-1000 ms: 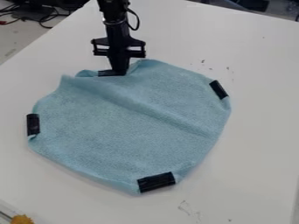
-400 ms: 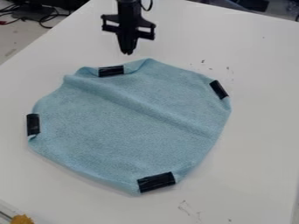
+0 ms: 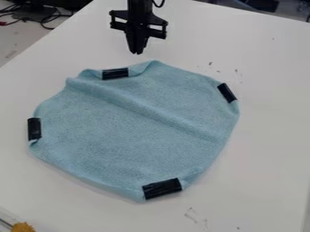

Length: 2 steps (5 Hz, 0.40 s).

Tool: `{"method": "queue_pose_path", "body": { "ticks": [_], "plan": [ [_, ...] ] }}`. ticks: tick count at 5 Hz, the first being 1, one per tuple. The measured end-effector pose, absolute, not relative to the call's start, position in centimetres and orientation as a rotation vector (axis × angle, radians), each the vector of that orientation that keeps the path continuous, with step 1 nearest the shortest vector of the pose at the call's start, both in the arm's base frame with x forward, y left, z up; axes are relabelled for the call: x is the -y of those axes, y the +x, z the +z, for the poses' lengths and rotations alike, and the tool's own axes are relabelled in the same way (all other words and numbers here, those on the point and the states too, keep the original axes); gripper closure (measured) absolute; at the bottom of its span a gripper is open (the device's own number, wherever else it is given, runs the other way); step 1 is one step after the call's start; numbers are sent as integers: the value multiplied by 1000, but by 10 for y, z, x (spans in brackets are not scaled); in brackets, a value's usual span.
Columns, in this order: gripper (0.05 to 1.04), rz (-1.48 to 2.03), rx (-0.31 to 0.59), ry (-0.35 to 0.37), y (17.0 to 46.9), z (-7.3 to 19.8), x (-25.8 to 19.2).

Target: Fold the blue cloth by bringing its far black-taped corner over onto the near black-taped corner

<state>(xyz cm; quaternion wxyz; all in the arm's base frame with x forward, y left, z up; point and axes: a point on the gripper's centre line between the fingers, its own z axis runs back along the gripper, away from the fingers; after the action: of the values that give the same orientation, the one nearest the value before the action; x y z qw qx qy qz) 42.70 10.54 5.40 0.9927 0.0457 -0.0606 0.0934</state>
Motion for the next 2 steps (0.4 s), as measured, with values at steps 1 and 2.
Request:
{"method": "queue_pose_path", "body": {
  "ticks": [1,2],
  "plan": [
    [611,216,97,46,419,40,-100],
    [303,252,89,29,413,36,-109]
  ]
}}
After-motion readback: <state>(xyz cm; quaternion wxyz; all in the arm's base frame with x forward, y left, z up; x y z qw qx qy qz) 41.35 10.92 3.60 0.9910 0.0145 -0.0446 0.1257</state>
